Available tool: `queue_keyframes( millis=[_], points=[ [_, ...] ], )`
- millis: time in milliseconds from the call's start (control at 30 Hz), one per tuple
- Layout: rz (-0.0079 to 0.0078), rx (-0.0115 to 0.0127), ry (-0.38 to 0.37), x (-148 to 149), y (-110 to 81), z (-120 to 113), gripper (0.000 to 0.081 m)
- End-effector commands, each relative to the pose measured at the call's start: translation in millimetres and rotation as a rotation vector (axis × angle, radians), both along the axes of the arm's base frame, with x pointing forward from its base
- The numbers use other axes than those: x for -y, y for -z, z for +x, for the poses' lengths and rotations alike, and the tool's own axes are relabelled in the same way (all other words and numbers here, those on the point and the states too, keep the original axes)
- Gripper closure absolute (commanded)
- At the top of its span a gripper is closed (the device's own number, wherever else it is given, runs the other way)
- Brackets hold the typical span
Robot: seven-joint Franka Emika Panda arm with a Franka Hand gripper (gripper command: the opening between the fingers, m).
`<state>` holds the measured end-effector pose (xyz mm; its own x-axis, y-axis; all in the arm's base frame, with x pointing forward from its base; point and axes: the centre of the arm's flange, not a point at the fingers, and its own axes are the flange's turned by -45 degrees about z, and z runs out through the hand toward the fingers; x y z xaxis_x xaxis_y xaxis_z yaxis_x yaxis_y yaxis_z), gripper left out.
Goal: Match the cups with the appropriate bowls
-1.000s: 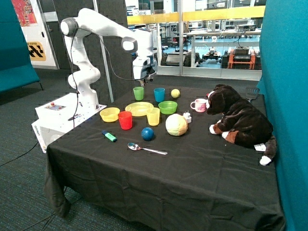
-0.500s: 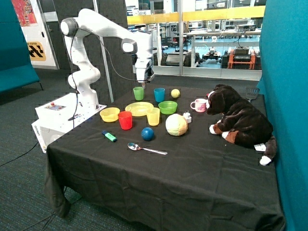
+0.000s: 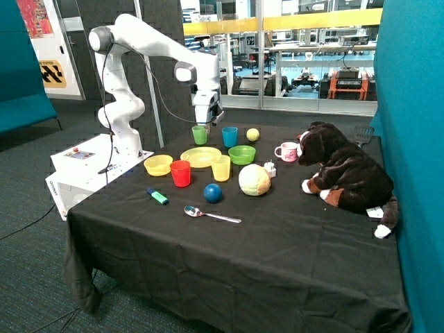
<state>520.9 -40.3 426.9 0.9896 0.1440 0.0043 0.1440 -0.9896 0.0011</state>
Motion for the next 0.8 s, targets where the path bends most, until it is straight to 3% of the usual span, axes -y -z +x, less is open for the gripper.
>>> queue_keyframes(
  millis=[0, 400, 767],
  points=[
    [0.0005, -0.0044, 0.043, 17, 12.5, 19, 0.0738],
    [0.0006, -0.0044, 0.045, 25, 17.5, 38, 0.0713],
    [0.0005, -0.0044, 0.006, 26, 23.7, 42, 0.0619]
  ],
)
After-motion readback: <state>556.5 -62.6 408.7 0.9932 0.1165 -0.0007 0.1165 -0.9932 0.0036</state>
